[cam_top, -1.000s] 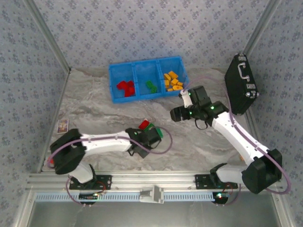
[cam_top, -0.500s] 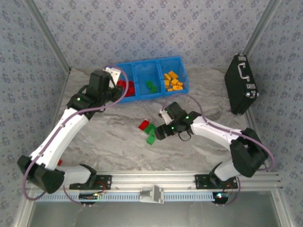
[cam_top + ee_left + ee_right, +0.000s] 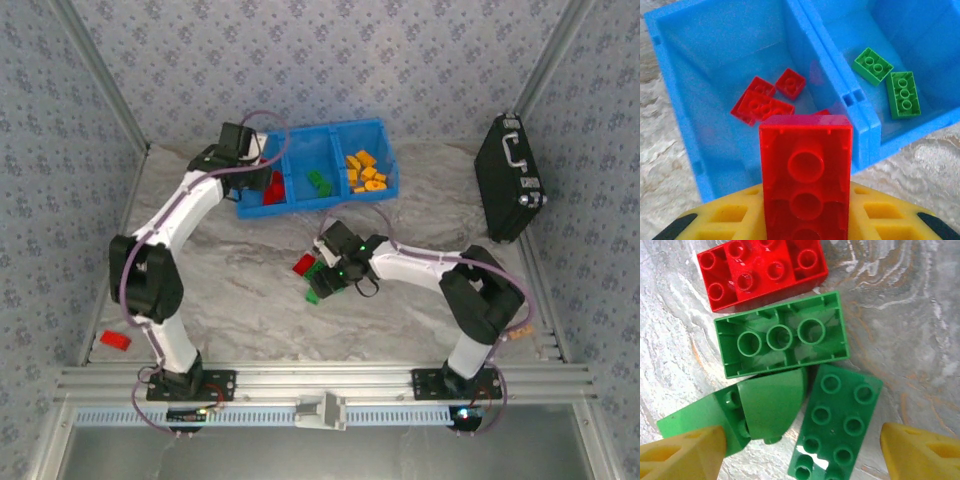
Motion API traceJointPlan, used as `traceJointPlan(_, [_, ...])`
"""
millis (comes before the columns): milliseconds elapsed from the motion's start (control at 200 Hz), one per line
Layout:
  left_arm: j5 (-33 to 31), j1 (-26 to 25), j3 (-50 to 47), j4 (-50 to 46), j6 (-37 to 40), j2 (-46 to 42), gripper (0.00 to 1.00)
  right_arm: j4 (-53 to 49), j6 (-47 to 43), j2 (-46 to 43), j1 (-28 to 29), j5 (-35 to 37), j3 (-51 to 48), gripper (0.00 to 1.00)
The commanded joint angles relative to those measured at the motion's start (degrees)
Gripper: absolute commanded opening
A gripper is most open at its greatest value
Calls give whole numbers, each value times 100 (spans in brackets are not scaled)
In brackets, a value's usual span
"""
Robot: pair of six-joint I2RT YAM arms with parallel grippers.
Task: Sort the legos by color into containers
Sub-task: Place the lego in the container, then pick up the lego from the center of the table.
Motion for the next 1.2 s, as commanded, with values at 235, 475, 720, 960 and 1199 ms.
traceJointPlan(235, [268,160,1028,-203,-360,1258,39,-188,-134,12,35,308,-8,81])
traceJointPlan(475, [430,197,945,30,-465,1373,42,160,-288,-754,34,-87,-412,80])
traceJointPlan(720, [416,197,1259,-180,-423,1582,46,70,-456,-1169,18,-187,-513,82])
traceJointPlan(960, [453,197,1205,-218,-449,1419,62,-53,-468,-829,-61,129,-578,81])
traceJointPlan(1199, [504,189,1077,-282,-375,805,74,-137,-553,-307,-39,304,-423,80])
